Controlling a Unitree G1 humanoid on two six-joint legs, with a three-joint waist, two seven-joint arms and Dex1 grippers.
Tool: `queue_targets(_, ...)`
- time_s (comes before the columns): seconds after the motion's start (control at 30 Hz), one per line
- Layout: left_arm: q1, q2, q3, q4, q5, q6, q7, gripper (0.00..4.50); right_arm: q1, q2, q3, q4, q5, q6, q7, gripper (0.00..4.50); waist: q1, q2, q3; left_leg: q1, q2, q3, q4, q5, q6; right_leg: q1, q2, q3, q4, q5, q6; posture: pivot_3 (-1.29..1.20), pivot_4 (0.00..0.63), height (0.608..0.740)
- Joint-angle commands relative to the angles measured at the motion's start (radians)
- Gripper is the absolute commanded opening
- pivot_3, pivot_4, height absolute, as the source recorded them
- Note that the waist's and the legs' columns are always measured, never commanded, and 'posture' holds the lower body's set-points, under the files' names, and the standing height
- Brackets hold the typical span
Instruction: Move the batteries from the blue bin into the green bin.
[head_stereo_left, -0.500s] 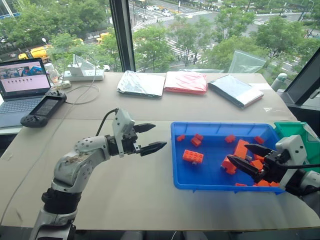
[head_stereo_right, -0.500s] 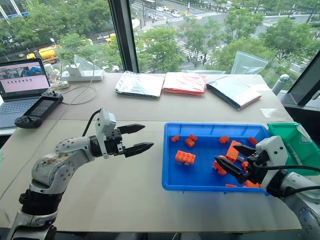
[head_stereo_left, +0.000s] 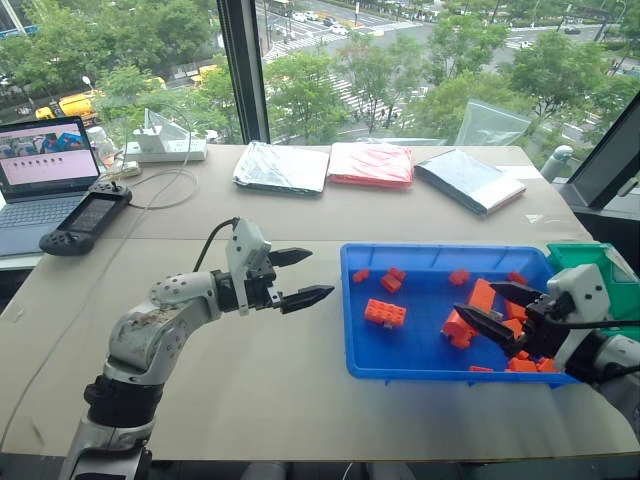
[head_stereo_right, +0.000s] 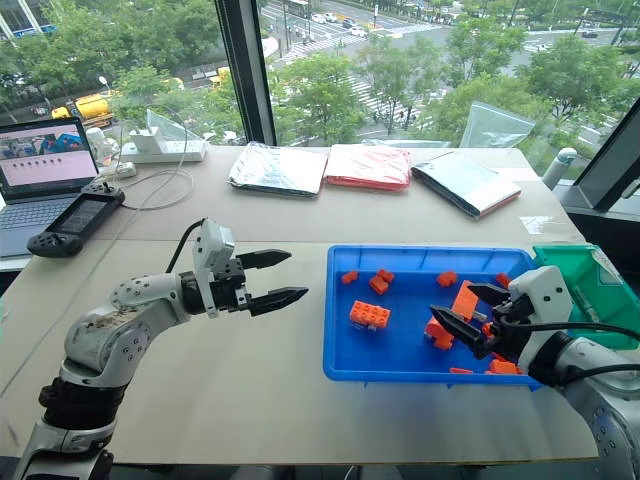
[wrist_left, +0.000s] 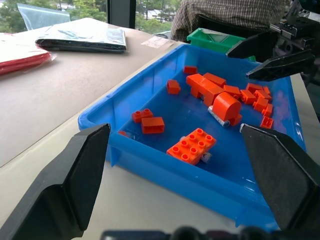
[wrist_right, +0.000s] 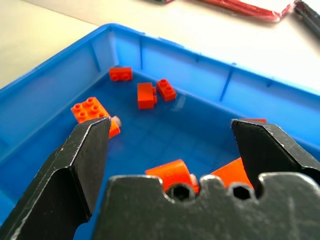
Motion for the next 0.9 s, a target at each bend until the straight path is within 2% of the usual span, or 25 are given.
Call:
queue_targets(0.03, -0.021, 0.020, -0.010, -0.009, 0.013, -0.035, -0.033, 4.50, -0.077, -0.056, -0.014, 0.016, -0.031, 0.116, -0.093, 4.45, 0.000, 0.000, 0.000, 0.000, 0.000, 0.000, 0.000, 0.000, 0.000, 0.000, 0.000, 0.000, 0.000, 0.000, 0.000, 0.00, 0.150, 0.740)
queue_targets(0.1, -0.021, 0.028, -0.018, -0.005, 0.027, -0.044, -0.042, 4.50, -0.137, -0.062, -0.010, 0.039, -0.032, 0.200, -0.161, 4.45, 0.000, 0.000, 0.000, 0.000, 0.000, 0.000, 0.000, 0.000, 0.000, 0.000, 0.000, 0.000, 0.000, 0.000, 0.000, 0.00, 0.150, 0.740)
queue_targets(0.2, -0.024, 0.020, -0.017, 0.001, 0.021, -0.047, -0.047, 4.50, -0.230, -0.040, 0.059, 0.014, -0.057, 0.307, -0.260, 4.45, 0.000, 0.000, 0.000, 0.000, 0.000, 0.000, 0.000, 0.000, 0.000, 0.000, 0.000, 0.000, 0.000, 0.000, 0.000, 0.00, 0.150, 0.740)
queue_targets(0.3, -0.024, 0.018, -0.019, 0.004, 0.025, -0.048, -0.051, 4.50, -0.336, 0.063, 0.082, 0.007, -0.065, 0.461, -0.408, 4.45, -0.003, 0.000, 0.000, -0.001, 0.000, 0.000, 0.000, 0.000, 0.000, -0.001, 0.000, 0.000, 0.000, 0.000, 0.000, 0.00, 0.150, 0.740)
queue_targets(0.43, -0.022, 0.017, -0.019, 0.001, 0.021, -0.042, -0.055, 4.50, -0.409, 0.177, 0.107, -0.045, -0.147, 0.624, -0.578, 4.45, 0.000, 0.000, 0.000, -0.002, 0.000, 0.000, -0.001, 0.000, 0.000, -0.003, 0.000, 0.000, 0.001, 0.000, 0.000, 0.00, 0.150, 0.740)
queue_targets(0.53, -0.018, 0.017, -0.026, 0.000, 0.021, -0.041, -0.060, 4.50, -0.490, 0.288, 0.109, -0.070, -0.194, 0.702, -0.669, 4.45, -0.001, 0.000, 0.000, -0.003, -0.001, 0.000, 0.000, 0.000, 0.000, -0.003, -0.001, 0.000, 0.001, 0.000, 0.000, 0.00, 0.150, 0.740)
queue_targets(0.67, -0.019, 0.009, -0.034, 0.003, 0.024, -0.040, -0.058, 4.50, -0.613, 0.355, 0.155, -0.089, -0.265, 0.809, -0.732, 4.45, -0.004, 0.001, 0.000, -0.002, -0.001, 0.000, -0.001, 0.000, 0.000, -0.004, -0.001, 0.000, 0.002, 0.000, 0.000, 0.00, 0.150, 0.740)
queue_targets(0.77, -0.021, -0.002, -0.037, 0.002, 0.022, -0.037, -0.052, 4.50, -0.687, 0.239, 0.235, -0.096, -0.265, 0.778, -0.650, 4.45, -0.003, 0.002, 0.000, -0.002, -0.001, 0.000, -0.001, 0.000, 0.000, -0.004, -0.001, 0.000, 0.002, 0.000, 0.000, 0.00, 0.150, 0.740)
queue_targets(0.9, -0.020, -0.026, -0.053, 0.004, 0.024, -0.035, -0.045, 4.50, -0.692, -0.090, 0.262, -0.014, -0.224, 0.608, -0.345, 4.45, 0.007, 0.003, 0.001, -0.004, -0.003, -0.001, 0.000, 0.000, 0.000, -0.003, -0.002, -0.002, 0.000, 0.000, 0.000, 0.00, 0.150, 0.740)
